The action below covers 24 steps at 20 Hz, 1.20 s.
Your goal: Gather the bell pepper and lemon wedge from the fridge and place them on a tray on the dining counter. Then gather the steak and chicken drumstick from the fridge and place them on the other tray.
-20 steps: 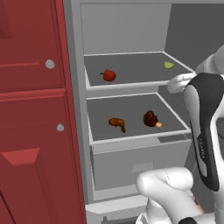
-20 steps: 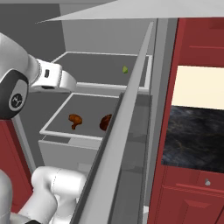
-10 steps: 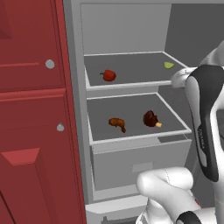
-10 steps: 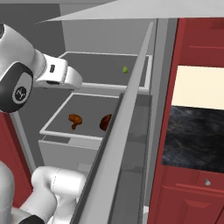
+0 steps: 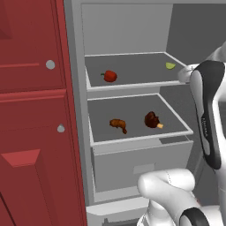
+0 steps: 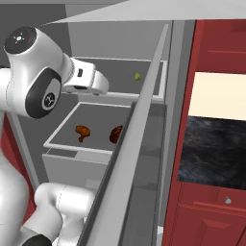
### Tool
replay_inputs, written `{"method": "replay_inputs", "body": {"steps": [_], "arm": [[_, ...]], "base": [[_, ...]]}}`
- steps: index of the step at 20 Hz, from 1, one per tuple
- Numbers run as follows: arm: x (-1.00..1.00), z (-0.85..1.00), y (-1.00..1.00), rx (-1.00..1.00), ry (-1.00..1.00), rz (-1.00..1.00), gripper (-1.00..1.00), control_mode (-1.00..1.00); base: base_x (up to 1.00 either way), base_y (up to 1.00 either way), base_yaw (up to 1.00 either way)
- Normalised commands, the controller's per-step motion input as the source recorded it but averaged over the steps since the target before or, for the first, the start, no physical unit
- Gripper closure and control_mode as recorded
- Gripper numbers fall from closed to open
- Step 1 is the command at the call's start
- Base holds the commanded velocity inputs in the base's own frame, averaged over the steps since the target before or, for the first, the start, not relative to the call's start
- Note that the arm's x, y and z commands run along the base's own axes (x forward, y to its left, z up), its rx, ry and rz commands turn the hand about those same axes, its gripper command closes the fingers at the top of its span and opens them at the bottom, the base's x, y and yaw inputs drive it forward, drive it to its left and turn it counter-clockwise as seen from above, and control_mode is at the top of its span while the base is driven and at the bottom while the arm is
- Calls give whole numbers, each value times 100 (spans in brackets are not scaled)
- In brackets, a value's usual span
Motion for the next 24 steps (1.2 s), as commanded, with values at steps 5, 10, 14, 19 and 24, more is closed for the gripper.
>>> {"method": "replay_inputs", "body": {"steps": [5,10,14,19,24], "arm": [[61,-13,-22,0,-2,0,-100,-100],[57,0,-5,0,0,0,-100,-100],[51,0,-14,0,1,-1,-100,-100],[39,0,-20,0,0,-1,-100,-100],[34,0,-17,0,0,0,-100,-100]], "base": [[0,0,0],[0,0,0],[0,0,0],[0,0,0],[0,0,0]]}}
